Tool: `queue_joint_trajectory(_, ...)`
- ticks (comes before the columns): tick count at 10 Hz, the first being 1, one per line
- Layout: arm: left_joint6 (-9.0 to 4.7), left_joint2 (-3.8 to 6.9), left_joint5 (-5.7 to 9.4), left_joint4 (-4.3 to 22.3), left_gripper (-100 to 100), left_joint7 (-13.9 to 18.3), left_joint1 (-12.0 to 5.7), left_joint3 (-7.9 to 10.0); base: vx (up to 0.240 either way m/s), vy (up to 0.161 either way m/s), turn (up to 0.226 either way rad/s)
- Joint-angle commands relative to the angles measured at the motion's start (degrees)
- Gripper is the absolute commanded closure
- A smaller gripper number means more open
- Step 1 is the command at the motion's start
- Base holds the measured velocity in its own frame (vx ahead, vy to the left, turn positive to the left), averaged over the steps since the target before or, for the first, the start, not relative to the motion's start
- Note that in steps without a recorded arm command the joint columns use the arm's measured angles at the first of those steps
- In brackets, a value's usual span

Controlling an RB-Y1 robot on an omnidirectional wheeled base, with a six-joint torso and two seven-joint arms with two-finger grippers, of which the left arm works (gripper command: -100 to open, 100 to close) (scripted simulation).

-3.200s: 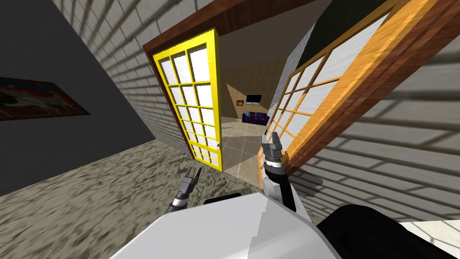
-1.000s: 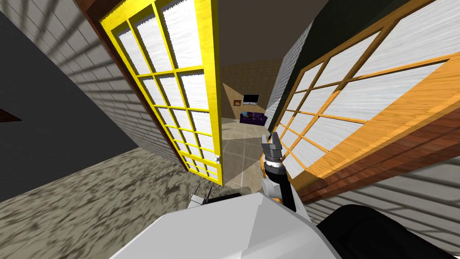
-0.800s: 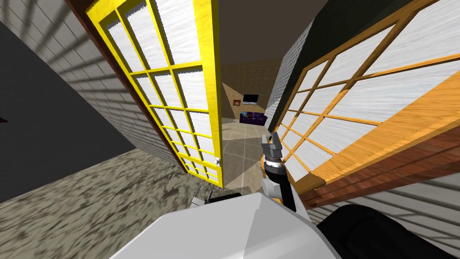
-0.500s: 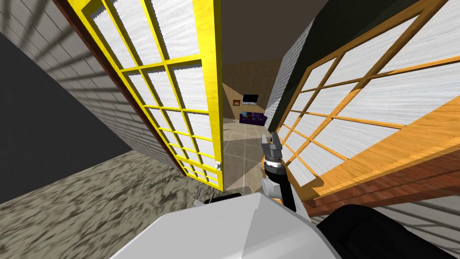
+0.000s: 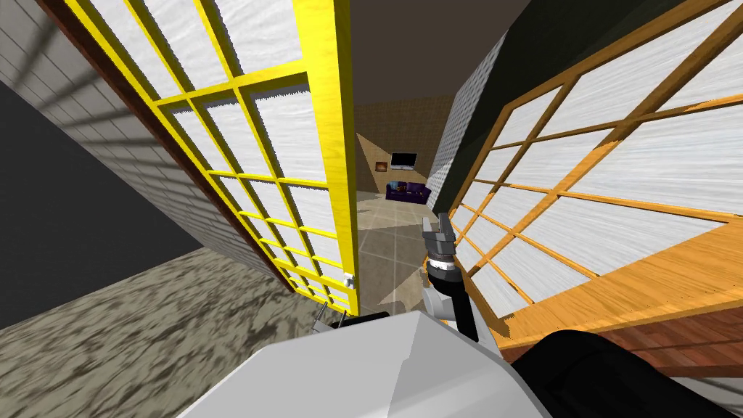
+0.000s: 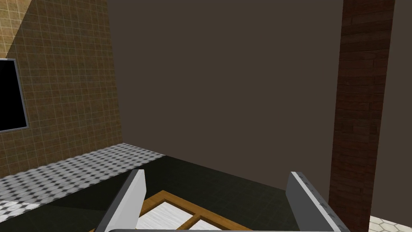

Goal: Push the door open

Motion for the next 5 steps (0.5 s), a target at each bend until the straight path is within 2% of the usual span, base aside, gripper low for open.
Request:
queue_joint_trajectory(1,0.79,-0.06,0.06,0.0,-100,0.2,-0.78,0.16,0.181,-0.089,-0.016)
queue_joint_trajectory(4,1.84,-1.04,0.19,0.7,-100,0.4,-2.31,0.49,0.203,-0.094,-0.022)
queue_joint_trajectory(5,1.55,-0.75,0.17,0.5,-100,0.4,-1.93,0.43,0.083,-0.036,0.002)
